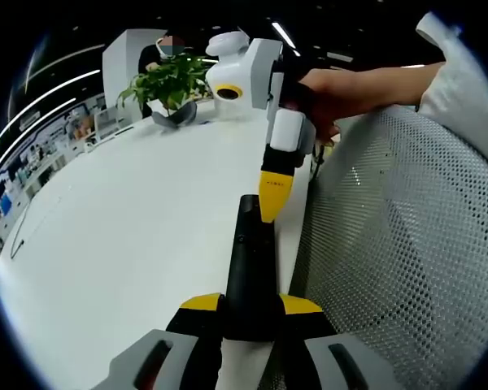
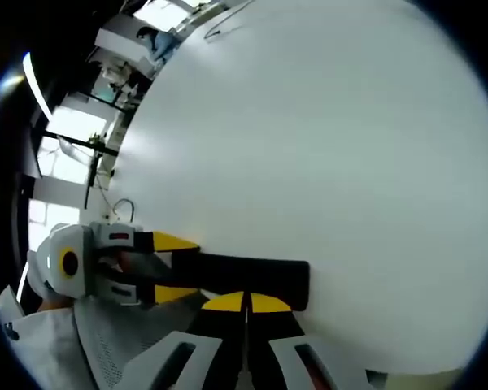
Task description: Press the specified remote control buttons in sequence, fully releasing each button before pressing the next.
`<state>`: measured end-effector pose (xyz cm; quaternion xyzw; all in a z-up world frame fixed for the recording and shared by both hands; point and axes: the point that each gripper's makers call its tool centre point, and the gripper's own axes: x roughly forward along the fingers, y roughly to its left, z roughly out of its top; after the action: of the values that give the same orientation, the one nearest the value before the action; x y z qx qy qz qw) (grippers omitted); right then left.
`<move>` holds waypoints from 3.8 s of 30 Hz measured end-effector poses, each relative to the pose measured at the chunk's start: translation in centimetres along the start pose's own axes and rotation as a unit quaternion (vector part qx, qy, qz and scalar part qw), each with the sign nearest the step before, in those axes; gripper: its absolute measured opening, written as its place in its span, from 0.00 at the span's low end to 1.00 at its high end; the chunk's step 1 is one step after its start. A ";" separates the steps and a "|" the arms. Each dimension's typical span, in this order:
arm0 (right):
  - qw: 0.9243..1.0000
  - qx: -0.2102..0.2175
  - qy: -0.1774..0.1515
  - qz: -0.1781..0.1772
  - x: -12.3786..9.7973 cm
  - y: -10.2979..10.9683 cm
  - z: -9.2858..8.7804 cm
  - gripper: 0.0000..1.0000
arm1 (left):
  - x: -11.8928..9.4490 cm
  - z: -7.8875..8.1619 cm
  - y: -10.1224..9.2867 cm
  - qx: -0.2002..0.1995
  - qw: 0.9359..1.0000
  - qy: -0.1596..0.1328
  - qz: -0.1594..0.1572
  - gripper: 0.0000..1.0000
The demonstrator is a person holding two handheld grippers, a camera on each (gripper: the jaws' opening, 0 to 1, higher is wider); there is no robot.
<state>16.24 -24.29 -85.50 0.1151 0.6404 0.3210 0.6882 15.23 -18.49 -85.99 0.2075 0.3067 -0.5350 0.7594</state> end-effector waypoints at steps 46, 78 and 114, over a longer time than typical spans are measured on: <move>0.999 -0.036 -0.003 -0.024 -0.1 -0.2 -0.1 0.00 | 0.1 0.1 -0.1 0.011 1.000 0.007 0.003 0.25; 0.997 -0.065 -0.029 -0.040 -0.1 0.0 0.9 0.00 | 0.1 0.1 -0.6 0.016 1.000 0.007 -0.008 0.25; 0.992 -0.108 -0.018 -0.056 0.0 0.2 0.8 0.00 | 0.2 0.1 -0.6 0.018 1.000 0.004 -0.010 0.25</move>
<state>16.95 -23.94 -85.32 0.0098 0.5948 0.3467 0.7252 14.73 -18.92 -86.01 0.2207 0.3023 -0.5475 0.7484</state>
